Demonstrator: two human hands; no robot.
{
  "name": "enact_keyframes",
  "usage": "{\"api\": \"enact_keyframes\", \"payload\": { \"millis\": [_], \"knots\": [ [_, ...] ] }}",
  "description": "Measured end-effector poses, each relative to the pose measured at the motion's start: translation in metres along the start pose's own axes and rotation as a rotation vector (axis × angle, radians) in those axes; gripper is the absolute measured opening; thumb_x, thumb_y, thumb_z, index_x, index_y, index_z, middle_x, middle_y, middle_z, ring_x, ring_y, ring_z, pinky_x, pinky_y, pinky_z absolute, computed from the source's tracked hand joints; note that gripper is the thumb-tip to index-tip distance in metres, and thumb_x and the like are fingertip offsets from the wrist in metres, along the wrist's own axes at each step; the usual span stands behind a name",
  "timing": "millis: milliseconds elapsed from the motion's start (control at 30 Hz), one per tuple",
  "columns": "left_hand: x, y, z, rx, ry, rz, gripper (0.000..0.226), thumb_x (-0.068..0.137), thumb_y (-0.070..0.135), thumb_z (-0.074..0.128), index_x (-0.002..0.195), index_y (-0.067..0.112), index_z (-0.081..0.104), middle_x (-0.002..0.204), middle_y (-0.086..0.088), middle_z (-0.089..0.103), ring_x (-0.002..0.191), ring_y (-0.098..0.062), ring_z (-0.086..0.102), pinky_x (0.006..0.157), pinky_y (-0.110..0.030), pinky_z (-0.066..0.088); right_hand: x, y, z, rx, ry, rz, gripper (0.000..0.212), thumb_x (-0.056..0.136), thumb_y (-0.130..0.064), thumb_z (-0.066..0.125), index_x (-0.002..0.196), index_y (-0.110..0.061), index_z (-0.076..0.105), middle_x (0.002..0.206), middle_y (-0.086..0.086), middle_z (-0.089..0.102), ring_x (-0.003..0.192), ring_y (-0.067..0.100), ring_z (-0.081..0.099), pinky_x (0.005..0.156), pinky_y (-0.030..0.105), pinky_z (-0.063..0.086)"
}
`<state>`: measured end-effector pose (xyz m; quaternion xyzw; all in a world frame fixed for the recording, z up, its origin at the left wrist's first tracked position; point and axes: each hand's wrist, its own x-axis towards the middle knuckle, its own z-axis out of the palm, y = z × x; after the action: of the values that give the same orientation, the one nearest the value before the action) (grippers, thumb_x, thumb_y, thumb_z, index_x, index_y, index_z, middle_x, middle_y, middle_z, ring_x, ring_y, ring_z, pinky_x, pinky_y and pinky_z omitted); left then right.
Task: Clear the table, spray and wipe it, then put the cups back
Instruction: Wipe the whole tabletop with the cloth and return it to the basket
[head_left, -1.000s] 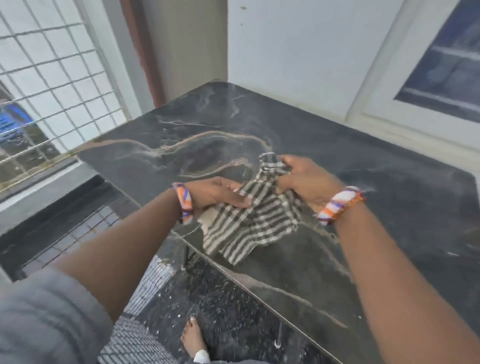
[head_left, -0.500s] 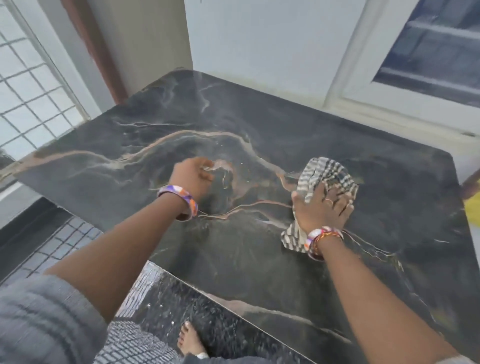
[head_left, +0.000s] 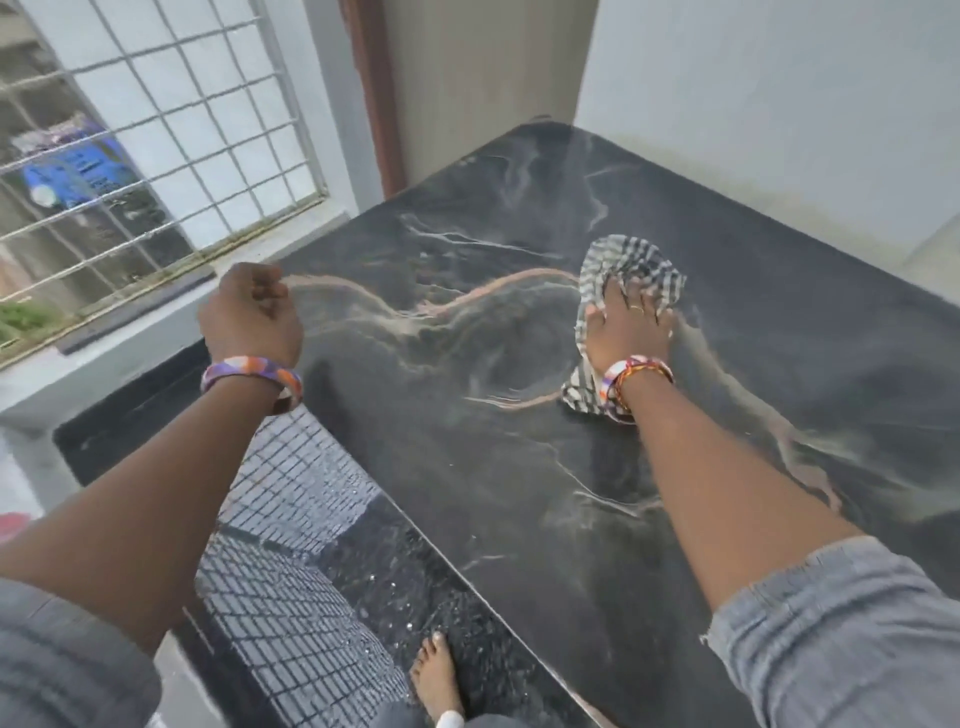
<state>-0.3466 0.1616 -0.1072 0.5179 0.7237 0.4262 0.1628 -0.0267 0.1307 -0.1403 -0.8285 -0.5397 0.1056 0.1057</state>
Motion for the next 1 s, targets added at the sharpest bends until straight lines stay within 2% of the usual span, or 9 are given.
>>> {"api": "enact_keyframes", "payload": {
  "millis": [100,333,433,500,567,667,767,900,1000],
  "knots": [
    [0.0,-0.034,-0.019,0.138,-0.025,-0.095,0.027,0.077,0.002,0.046,0.095,0.005,0.065,0.096,-0.021,0.07,0.095,-0.034,0.065,0.092,-0.038,0.051,0.009,-0.055,0.013,0.027,-0.035,-0.218,0.05,0.098,-0.023,0.032,0.147,-0.017,0.023,0.156,0.009,0.021,0.144,0.025,0.019,0.117,0.041,0.01],
    [-0.031,-0.081,-0.053,0.289,-0.42,-0.358,0.03,0.075,-0.002,0.057,0.101,0.007,0.069,0.112,-0.02,0.067,0.103,-0.038,0.062,0.091,-0.049,0.052,-0.059,-0.163,0.048,0.219,-0.252,-0.724,0.053,0.091,-0.003,0.041,0.139,-0.025,0.041,0.149,0.0,0.038,0.136,0.024,0.038,0.115,0.042,0.027],
    [-0.044,-0.086,-0.066,0.276,-0.447,-0.401,0.028,0.077,-0.007,0.052,0.094,0.008,0.069,0.112,-0.021,0.065,0.105,-0.039,0.06,0.09,-0.052,0.051,-0.106,-0.177,0.057,0.389,-0.386,-0.819,0.044,0.092,-0.005,0.044,0.127,-0.03,0.056,0.136,0.0,0.055,0.075,0.001,0.057,0.07,0.025,0.052],
    [-0.057,-0.085,-0.077,0.282,-0.452,-0.373,0.024,0.077,-0.01,0.048,0.081,0.003,0.068,0.108,-0.027,0.065,0.103,-0.043,0.06,0.089,-0.053,0.051,-0.137,-0.17,0.055,0.509,-0.475,-0.801,0.034,0.094,-0.012,0.049,0.121,-0.028,0.061,0.126,0.002,0.063,0.055,0.0,0.047,0.056,0.02,0.047],
    [-0.072,-0.082,-0.086,0.295,-0.462,-0.346,0.024,0.076,-0.012,0.047,0.066,0.002,0.064,0.102,-0.031,0.065,0.101,-0.046,0.06,0.089,-0.053,0.051,-0.165,-0.156,0.046,0.633,-0.586,-0.719,0.031,0.094,-0.015,0.049,0.123,-0.022,0.06,0.124,0.006,0.064,0.079,0.015,0.062,0.075,0.028,0.049],
    [-0.104,-0.069,-0.092,0.28,-0.519,-0.305,0.022,0.08,-0.011,0.049,0.073,0.0,0.066,0.097,-0.027,0.066,0.094,-0.04,0.062,0.088,-0.052,0.052,-0.202,-0.114,0.026,0.813,-0.702,-0.553,0.034,0.095,-0.013,0.049,0.128,-0.009,0.055,0.128,0.013,0.059,0.107,0.016,0.053,0.089,0.025,0.041],
    [-0.136,-0.051,-0.087,0.22,-0.583,-0.264,0.026,0.082,-0.012,0.045,0.076,0.005,0.063,0.088,-0.019,0.064,0.084,-0.031,0.061,0.081,-0.05,0.054,-0.225,-0.065,0.0,0.958,-0.64,-0.441,0.034,0.095,-0.017,0.05,0.128,-0.009,0.054,0.119,0.009,0.061,0.105,0.015,0.057,0.093,0.027,0.044],
    [-0.178,-0.006,-0.065,0.134,-0.543,-0.081,0.032,0.081,-0.007,0.048,0.058,0.012,0.059,0.076,-0.02,0.067,0.081,-0.031,0.065,0.081,-0.04,0.054,-0.247,0.0,-0.047,1.23,-0.477,-0.29,0.034,0.096,-0.013,0.046,0.129,-0.008,0.051,0.111,-0.004,0.06,0.091,-0.005,0.054,0.079,0.002,0.043],
    [-0.215,0.045,-0.042,0.111,-0.548,0.099,0.029,0.079,-0.007,0.048,0.064,0.013,0.061,0.073,-0.014,0.063,0.079,-0.021,0.058,0.072,-0.027,0.044,-0.259,0.051,-0.072,1.423,-0.314,-0.148,0.037,0.095,-0.012,0.047,0.131,-0.007,0.048,0.114,-0.002,0.063,0.102,0.007,0.058,0.095,0.015,0.045]
  ]
}}
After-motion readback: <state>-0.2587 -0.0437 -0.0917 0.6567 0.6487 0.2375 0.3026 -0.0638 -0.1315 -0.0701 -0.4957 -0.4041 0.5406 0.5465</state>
